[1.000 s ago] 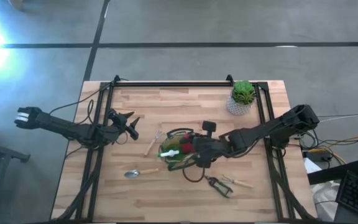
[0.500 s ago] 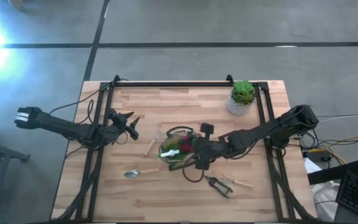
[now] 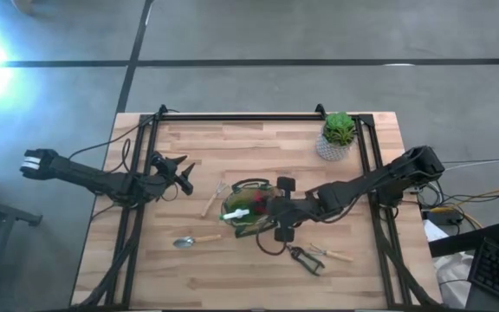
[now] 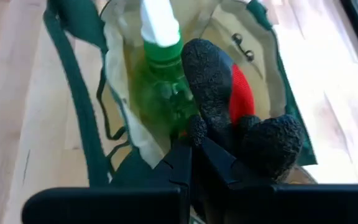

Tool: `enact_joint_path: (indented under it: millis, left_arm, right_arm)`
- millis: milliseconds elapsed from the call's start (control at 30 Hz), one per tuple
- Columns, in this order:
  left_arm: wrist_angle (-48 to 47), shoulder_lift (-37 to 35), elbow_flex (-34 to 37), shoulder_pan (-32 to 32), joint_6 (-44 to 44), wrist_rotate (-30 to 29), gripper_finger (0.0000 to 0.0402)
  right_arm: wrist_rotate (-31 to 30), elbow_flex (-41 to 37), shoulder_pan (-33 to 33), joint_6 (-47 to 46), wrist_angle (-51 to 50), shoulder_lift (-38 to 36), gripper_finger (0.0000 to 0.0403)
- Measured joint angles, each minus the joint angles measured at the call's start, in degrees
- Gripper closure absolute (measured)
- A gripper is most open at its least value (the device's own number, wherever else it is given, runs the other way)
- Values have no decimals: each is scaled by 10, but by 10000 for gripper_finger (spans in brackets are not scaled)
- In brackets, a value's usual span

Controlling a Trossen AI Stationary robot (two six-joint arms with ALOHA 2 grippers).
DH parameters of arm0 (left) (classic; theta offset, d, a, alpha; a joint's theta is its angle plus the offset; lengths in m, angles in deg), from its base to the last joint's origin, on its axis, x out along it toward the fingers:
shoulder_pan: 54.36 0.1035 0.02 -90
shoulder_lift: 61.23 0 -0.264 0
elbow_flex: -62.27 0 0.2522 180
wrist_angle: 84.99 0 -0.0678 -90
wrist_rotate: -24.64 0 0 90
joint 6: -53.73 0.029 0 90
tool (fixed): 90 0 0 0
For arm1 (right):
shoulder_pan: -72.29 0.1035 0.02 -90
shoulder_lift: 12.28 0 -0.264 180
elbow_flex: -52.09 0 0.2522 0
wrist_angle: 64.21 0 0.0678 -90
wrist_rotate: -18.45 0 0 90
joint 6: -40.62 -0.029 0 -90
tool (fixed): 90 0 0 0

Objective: Pick & Place Garden tools in Gardening bag
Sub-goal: Put the red glove into the green gardening bag

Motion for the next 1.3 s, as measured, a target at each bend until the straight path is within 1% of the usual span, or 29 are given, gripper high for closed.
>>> enact_joint_path:
  millis: [267,967,1100,1300]
  left_arm:
    - [0,0,0,0,0,0,216]
    - [0,0,0,0,0,0,216]
    - [0,0,0,0,0,0,216]
    - [0,0,0,0,0,0,216]
  right_arm:
    - [28,-4,-10,-8,0,0,394]
    - [25,-8,-22,-10,-5,0,393]
    - [25,-8,-22,-10,-5,0,372]
    - [25,-8,-22,-8,-5,0,320]
